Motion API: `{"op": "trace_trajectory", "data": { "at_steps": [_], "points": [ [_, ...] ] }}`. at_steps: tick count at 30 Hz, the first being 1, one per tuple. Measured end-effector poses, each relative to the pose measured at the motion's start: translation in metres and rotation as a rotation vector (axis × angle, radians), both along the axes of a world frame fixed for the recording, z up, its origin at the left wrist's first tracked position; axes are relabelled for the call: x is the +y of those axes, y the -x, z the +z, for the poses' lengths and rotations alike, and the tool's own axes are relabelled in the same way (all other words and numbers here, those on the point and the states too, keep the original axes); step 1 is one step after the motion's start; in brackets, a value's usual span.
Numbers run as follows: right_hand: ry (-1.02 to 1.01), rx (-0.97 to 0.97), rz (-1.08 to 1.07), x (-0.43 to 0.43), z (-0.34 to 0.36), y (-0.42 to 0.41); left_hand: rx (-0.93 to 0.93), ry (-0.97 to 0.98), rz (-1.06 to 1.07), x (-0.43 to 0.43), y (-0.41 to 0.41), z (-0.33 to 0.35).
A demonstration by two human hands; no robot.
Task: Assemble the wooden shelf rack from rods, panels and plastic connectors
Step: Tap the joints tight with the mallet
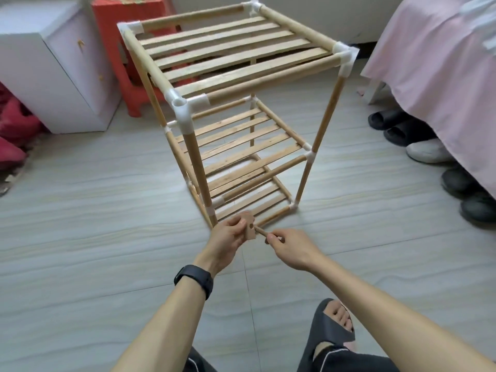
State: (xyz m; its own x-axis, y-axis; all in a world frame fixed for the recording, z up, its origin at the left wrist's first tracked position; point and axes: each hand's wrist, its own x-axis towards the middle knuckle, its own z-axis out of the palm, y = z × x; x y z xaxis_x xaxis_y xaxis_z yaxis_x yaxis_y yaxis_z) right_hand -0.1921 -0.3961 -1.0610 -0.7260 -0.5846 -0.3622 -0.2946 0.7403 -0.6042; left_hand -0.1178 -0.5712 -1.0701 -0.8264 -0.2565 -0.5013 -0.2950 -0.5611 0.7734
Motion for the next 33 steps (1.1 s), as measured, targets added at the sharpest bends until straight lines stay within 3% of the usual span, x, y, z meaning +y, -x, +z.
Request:
{"op": "trace_trajectory", "data": {
  "at_steps": [4,8,10,13,20,29,33],
  "points": [
    [0.174,0.057,-0.076,-0.001,0.021,-0.005,0.012,-0.002,0.046,-0.003,-0.005,0.022],
    [0.162,0.064,-0.017,-0.005,0.029,-0.014,0.037,-0.049,0.099,-0.005,-0.01,0.029],
    [0.189,0.091,-0.105,-0.007,0.032,-0.015,0.038,-0.048,0.117,-0.004,-0.011,0.03],
    [0.484,-0.036,-0.343,-0.008,0.047,-0.012,0.029,-0.029,0.112,-0.002,-0.012,0.032],
    [1.051,-0.321,-0.604,-0.004,0.071,0.005,0.037,-0.072,0.044,0.004,-0.019,0.035],
    [1.101,-0.295,-0.666,-0.007,0.059,0.002,0.077,-0.183,0.078,0.007,-0.019,0.042],
    [1.098,-0.209,-0.603,-0.007,0.055,-0.002,0.069,-0.124,0.127,0.012,-0.019,0.038]
  ]
}}
